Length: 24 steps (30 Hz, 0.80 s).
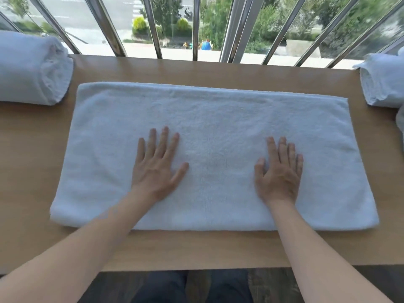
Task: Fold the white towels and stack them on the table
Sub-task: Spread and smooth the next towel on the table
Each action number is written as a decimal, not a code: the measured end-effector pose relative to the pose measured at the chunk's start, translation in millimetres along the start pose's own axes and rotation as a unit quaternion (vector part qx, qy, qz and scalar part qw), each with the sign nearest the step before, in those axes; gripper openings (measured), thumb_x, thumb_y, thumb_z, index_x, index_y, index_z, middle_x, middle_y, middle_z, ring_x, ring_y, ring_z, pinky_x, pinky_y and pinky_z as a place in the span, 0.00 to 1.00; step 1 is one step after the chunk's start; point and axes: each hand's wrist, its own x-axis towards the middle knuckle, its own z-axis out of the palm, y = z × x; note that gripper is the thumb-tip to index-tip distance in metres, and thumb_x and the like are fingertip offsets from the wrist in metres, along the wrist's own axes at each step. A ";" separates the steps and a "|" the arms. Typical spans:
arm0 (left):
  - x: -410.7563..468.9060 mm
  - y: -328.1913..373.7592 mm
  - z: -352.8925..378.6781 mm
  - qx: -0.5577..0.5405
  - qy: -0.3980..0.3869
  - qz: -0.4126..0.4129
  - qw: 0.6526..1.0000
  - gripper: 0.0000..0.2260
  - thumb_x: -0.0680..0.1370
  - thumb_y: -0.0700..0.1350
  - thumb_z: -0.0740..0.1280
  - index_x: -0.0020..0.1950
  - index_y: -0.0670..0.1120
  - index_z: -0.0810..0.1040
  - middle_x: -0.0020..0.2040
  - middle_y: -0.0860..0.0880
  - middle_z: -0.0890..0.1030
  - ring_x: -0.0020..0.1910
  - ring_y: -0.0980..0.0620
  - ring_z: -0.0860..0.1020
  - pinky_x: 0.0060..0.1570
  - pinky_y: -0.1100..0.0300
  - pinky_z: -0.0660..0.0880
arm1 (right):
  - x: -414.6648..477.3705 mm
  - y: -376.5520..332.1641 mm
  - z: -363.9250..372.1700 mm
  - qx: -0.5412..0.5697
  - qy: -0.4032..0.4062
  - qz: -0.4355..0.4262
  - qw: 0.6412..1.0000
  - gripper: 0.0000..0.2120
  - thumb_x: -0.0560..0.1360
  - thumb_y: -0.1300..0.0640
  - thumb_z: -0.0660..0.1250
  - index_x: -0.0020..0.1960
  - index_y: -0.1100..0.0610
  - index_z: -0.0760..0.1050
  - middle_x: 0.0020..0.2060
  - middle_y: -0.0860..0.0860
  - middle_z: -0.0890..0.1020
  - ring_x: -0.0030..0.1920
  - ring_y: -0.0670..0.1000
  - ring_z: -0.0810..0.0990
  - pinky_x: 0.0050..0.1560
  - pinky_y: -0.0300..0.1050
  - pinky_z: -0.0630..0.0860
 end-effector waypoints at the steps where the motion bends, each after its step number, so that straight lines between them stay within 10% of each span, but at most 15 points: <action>1: -11.4 20.6 9.3 0.001 0.000 0.015 1.000 0.35 0.80 0.67 0.45 0.83 0.51 0.45 0.83 0.48 0.43 0.81 0.43 0.39 0.78 0.43 0.39 | 0.3 -0.5 -1.1 -0.002 -0.003 0.000 1.000 0.31 0.78 0.43 0.50 0.81 0.48 0.58 0.80 0.54 0.59 0.80 0.57 0.54 0.79 0.57 0.46; 18: 94.3 253.2 36.3 0.005 -0.046 0.170 0.984 0.33 0.80 0.63 0.40 0.83 0.51 0.44 0.83 0.49 0.42 0.81 0.43 0.37 0.78 0.45 0.36 | -2.1 113.6 -43.2 0.134 -0.006 0.101 0.986 0.24 0.82 0.55 0.61 0.76 0.57 0.65 0.78 0.56 0.64 0.78 0.55 0.59 0.79 0.55 0.52; 24: 167.7 344.8 39.9 -0.005 -0.027 0.196 0.980 0.31 0.83 0.62 0.49 0.83 0.48 0.52 0.83 0.47 0.51 0.81 0.43 0.47 0.79 0.48 0.43 | 1.6 201.2 -61.8 0.148 0.003 0.165 0.975 0.22 0.78 0.50 0.69 0.68 0.58 0.73 0.63 0.54 0.75 0.62 0.57 0.73 0.61 0.55 0.70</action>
